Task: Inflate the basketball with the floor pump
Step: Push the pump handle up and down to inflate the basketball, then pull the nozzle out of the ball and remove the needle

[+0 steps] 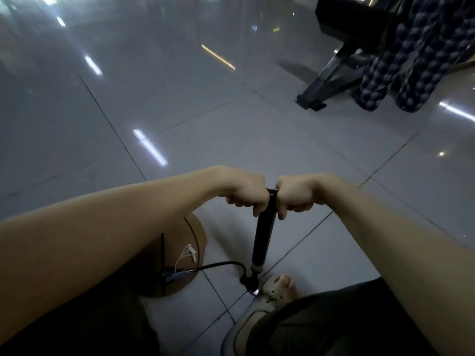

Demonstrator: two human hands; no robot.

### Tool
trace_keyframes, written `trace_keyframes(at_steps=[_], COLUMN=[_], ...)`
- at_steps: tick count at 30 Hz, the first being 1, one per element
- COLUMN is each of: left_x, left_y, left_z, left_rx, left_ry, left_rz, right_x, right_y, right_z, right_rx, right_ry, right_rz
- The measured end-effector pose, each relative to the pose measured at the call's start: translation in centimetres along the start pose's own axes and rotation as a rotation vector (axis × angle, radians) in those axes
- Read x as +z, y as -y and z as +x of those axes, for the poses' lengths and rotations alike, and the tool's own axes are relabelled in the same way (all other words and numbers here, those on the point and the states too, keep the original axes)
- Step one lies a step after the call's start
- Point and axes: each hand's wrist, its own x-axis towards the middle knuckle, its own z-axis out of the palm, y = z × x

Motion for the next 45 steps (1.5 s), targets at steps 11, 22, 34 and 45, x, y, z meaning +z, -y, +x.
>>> trace_keyframes(at_steps=[11,22,34,45], left_x=[5.7,2.8,5.2,5.6], left_y=[1.9,2.4,7.7,23.4], left_z=[4.9,-1.0,-6.1,-8.3], left_rx=[-0.04,0.031,0.116,-0.475], left_ry=[0.066,0.269,0.142,-0.335], left_rz=[0.076,-0.03,-0.344,-0.071], right_x=[4.9,3.9,4.9,11.8], right_y=[-3.2,0.7,6.7,15.4], right_z=[4.1,0.5,-0.4,7.5], right_rx=[0.068,0.087,-0.141,-0.15], right_ry=[0.057,0.197,0.279,0.028], right_rz=[-0.018,-0.251,-0.136,-0.017])
